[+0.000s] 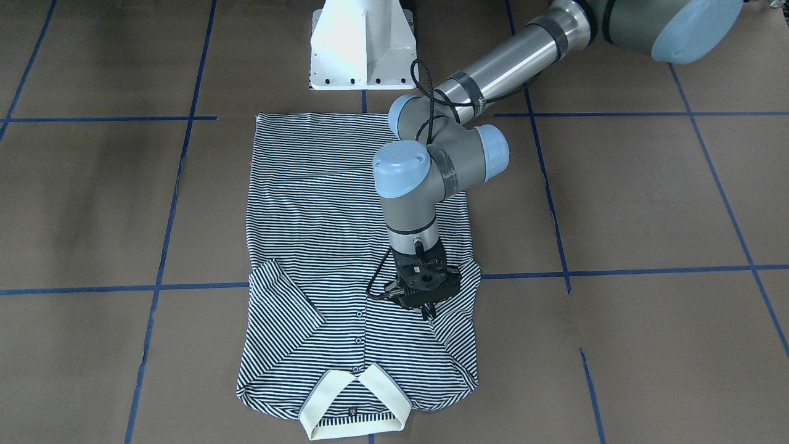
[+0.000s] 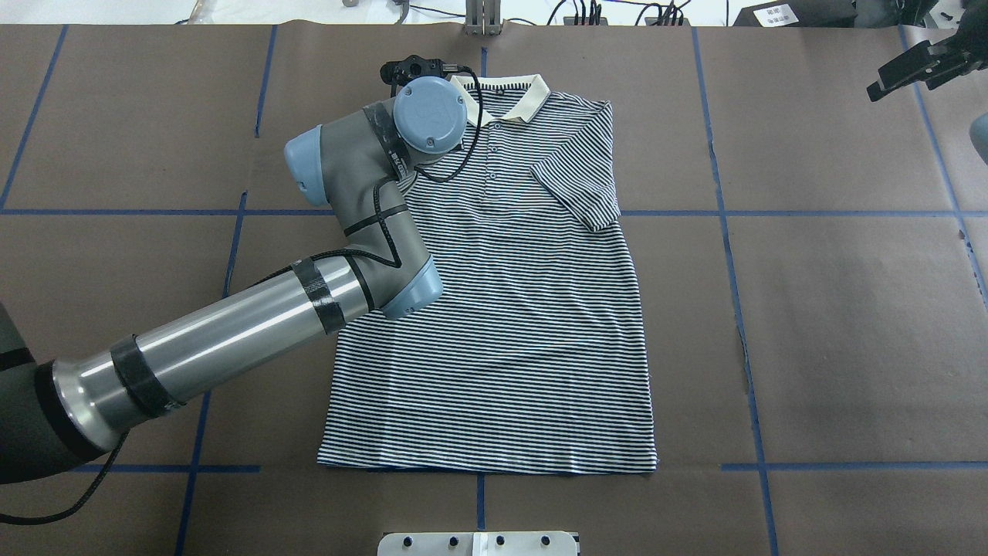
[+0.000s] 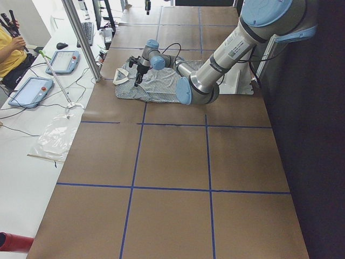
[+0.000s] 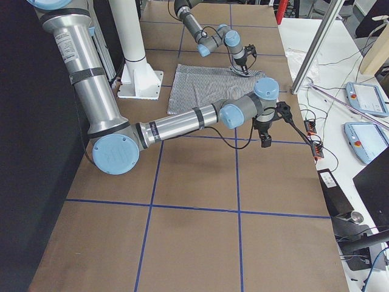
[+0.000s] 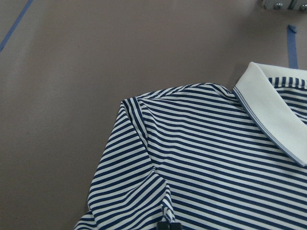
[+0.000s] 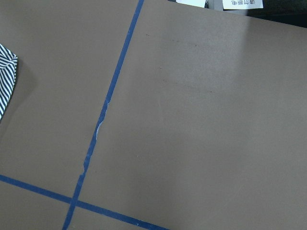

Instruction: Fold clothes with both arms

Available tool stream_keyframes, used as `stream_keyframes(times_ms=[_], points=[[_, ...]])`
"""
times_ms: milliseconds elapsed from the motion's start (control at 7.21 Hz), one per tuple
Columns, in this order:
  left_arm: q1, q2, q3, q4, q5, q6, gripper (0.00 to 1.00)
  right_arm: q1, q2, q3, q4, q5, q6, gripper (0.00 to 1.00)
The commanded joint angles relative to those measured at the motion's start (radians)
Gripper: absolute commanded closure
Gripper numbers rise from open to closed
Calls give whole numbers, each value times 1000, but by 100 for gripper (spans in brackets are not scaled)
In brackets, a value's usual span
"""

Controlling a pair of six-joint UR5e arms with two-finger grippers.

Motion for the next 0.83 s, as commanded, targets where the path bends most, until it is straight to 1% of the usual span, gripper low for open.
stream_keyframes(times_ms=[0,139,277,416,555,693], points=[[-1,-9,-62,4,-99,120,0,-6,4,13,2,-1,61,0],[-4,23,-186,57,-149,198,0,-49,1,65,2,-13,167,0],[-3,113,-339,68,-162,201,0,-119,-5,138,2,-60,310,0],[0,222,-495,69,-203,202,0,-209,-15,233,0,-130,473,0],[0,299,-606,72,-229,202,0,-294,-55,339,0,-181,632,0],[3,338,-659,70,-231,201,0,-402,-128,451,-1,-268,749,0]])
